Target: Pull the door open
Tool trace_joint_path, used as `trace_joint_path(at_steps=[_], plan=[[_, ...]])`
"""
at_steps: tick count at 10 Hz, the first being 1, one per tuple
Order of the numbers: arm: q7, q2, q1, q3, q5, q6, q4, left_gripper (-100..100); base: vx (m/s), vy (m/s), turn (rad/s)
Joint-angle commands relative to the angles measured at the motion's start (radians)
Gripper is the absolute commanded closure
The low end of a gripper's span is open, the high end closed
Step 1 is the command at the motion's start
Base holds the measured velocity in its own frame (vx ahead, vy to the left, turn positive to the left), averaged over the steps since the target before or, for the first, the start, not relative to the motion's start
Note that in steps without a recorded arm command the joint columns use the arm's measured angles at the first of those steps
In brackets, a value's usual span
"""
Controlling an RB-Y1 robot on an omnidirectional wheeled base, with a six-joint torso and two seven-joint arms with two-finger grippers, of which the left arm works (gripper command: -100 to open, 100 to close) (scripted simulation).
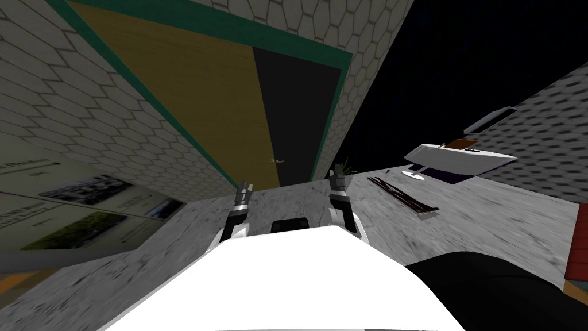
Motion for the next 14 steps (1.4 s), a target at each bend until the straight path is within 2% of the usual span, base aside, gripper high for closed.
trace_joint_path(at_steps=[1,14], plan=[[0.009,0.009,-0.009,0.008,0.007,-0.01,0.035,-100,0.096,-0.021,-0.039],[0.061,0.06,-0.065,0.052,0.05,-0.114,0.339,-100,0.103,-0.021,-0.043]])
